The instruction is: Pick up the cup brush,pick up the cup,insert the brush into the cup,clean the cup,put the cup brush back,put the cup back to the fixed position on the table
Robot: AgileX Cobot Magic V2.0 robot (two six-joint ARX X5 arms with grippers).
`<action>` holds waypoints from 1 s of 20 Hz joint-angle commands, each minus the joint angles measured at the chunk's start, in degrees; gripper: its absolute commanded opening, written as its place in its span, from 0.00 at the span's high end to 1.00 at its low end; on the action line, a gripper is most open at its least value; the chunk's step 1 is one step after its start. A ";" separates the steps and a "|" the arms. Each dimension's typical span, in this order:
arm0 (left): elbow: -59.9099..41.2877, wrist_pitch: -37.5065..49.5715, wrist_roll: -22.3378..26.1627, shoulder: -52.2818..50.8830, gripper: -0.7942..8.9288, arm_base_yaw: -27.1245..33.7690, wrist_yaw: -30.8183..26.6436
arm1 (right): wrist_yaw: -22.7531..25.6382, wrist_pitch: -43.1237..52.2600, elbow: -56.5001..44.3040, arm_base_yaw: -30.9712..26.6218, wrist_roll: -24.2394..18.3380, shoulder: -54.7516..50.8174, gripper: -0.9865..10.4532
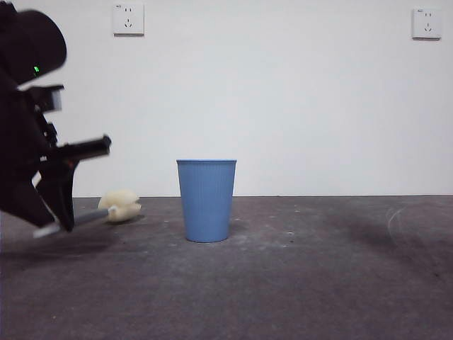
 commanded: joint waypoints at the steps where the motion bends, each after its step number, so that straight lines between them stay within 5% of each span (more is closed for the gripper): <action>1: -0.22 0.83 -0.09 3.17 0.93 -0.39 -1.90 | 0.24 0.92 0.15 0.15 0.63 0.00 0.92; 8: -0.22 1.14 0.11 7.10 0.90 -1.40 -1.77 | 0.20 0.81 0.15 0.15 0.61 0.66 0.92; 12: -0.22 -1.09 0.11 6.01 0.51 -1.49 -1.36 | 0.20 0.68 0.15 0.15 0.57 1.09 0.92; 20: -0.22 -5.07 1.33 -3.30 0.50 -1.49 -0.07 | 2.78 1.66 0.09 0.15 -1.42 1.51 0.93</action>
